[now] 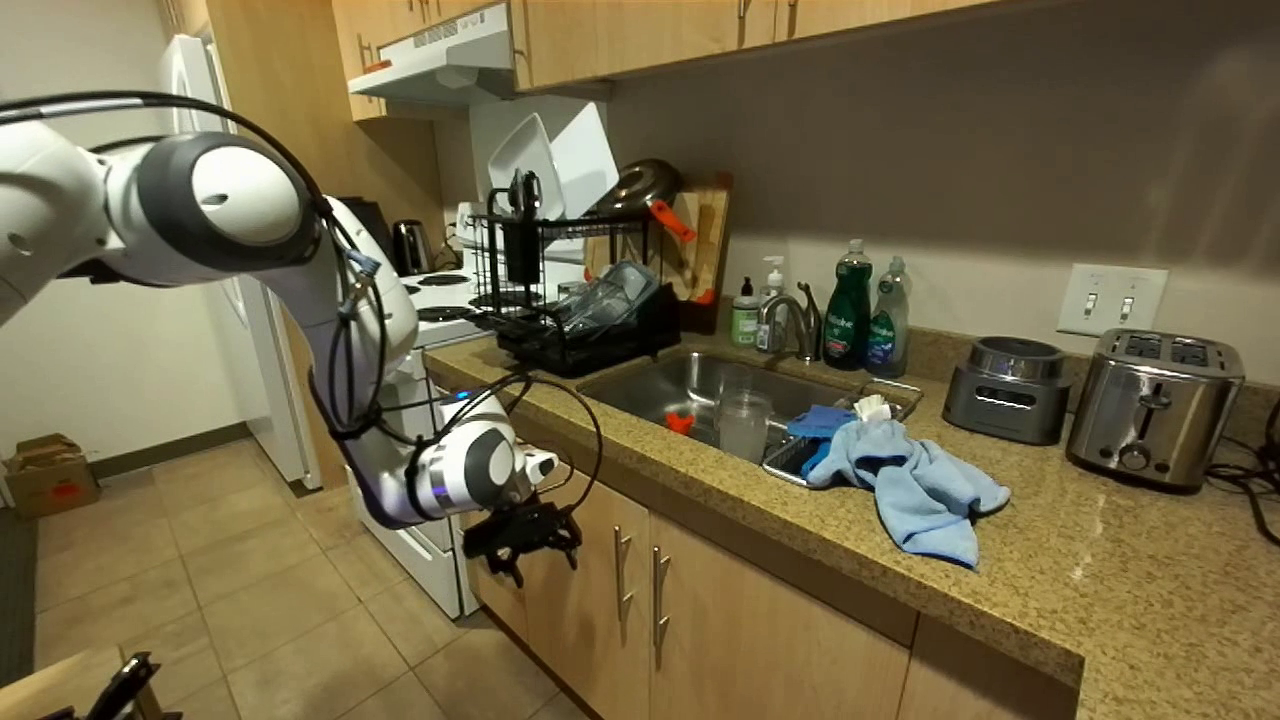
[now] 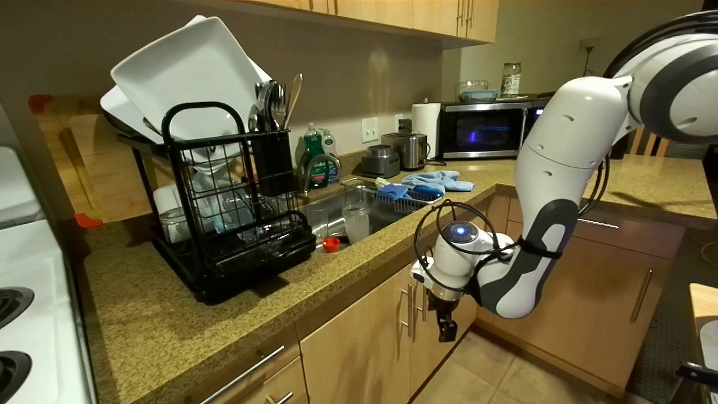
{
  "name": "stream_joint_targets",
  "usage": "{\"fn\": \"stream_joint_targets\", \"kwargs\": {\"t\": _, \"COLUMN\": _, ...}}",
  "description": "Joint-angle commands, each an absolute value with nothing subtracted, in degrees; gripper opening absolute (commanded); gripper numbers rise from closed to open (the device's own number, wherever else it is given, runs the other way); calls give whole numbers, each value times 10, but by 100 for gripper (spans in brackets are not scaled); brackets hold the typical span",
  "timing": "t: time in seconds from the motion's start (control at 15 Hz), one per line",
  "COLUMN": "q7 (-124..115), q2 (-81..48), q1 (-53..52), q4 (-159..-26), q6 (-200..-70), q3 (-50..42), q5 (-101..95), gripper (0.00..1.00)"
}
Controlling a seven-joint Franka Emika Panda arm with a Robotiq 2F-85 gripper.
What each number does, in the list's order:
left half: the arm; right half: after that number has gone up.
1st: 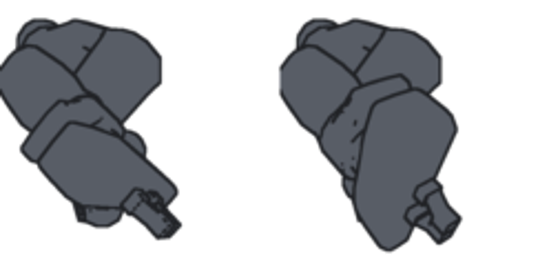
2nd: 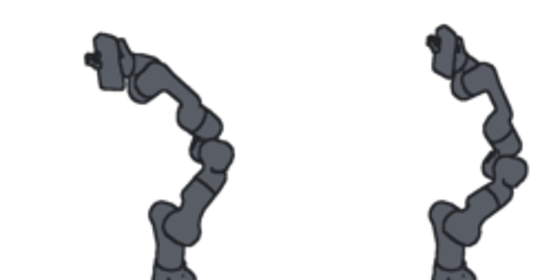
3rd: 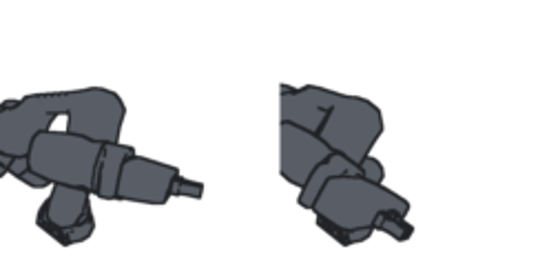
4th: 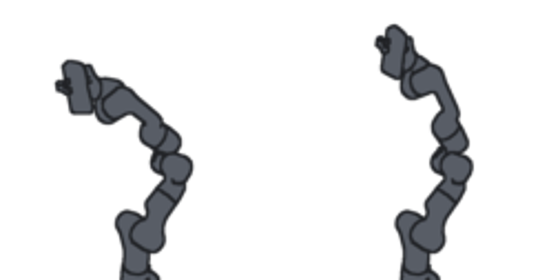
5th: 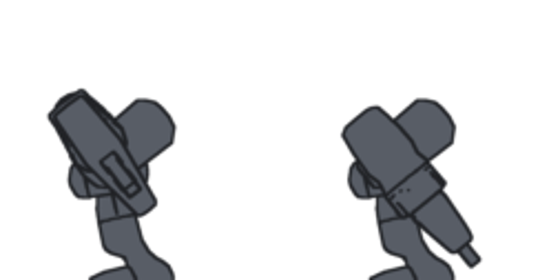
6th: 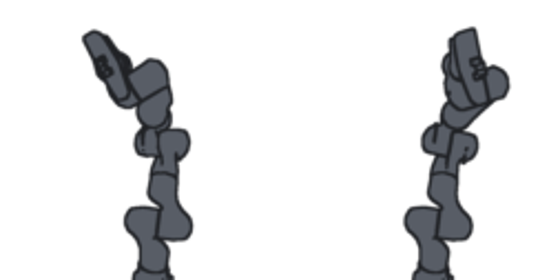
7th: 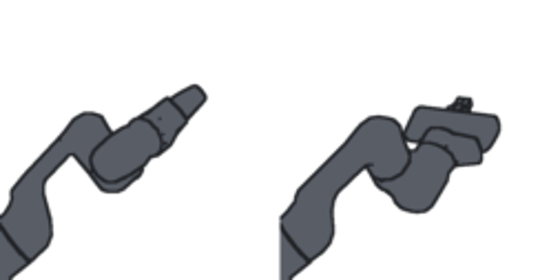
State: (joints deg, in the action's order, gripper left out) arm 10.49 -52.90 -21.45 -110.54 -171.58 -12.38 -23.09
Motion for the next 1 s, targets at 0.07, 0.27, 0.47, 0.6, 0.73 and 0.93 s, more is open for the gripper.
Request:
{"fn": "stream_joint_targets", "kwargs": {"t": 0.07, "q7": 136, "q2": -551, "q1": -185, "q4": -1042, "q6": -1688, "q3": -110, "q5": -252, "gripper": 100}}
{"fn": "stream_joint_targets", "kwargs": {"t": 0.27, "q7": 130, "q2": -559, "q1": -186, "q4": -1017, "q6": -1686, "q3": -118, "q5": -259, "gripper": 100}}
{"fn": "stream_joint_targets", "kwargs": {"t": 0.47, "q7": 126, "q2": -554, "q1": -186, "q4": -1008, "q6": -1690, "q3": -124, "q5": -264, "gripper": 100}}
{"fn": "stream_joint_targets", "kwargs": {"t": 0.6, "q7": 125, "q2": -549, "q1": -187, "q4": -1006, "q6": -1694, "q3": -127, "q5": -268, "gripper": 100}}
{"fn": "stream_joint_targets", "kwargs": {"t": 0.73, "q7": 123, "q2": -545, "q1": -188, "q4": -1005, "q6": -1698, "q3": -132, "q5": -271, "gripper": 100}}
{"fn": "stream_joint_targets", "kwargs": {"t": 0.93, "q7": 120, "q2": -543, "q1": -193, "q4": -1005, "q6": -1700, "q3": -140, "q5": -274, "gripper": 100}}
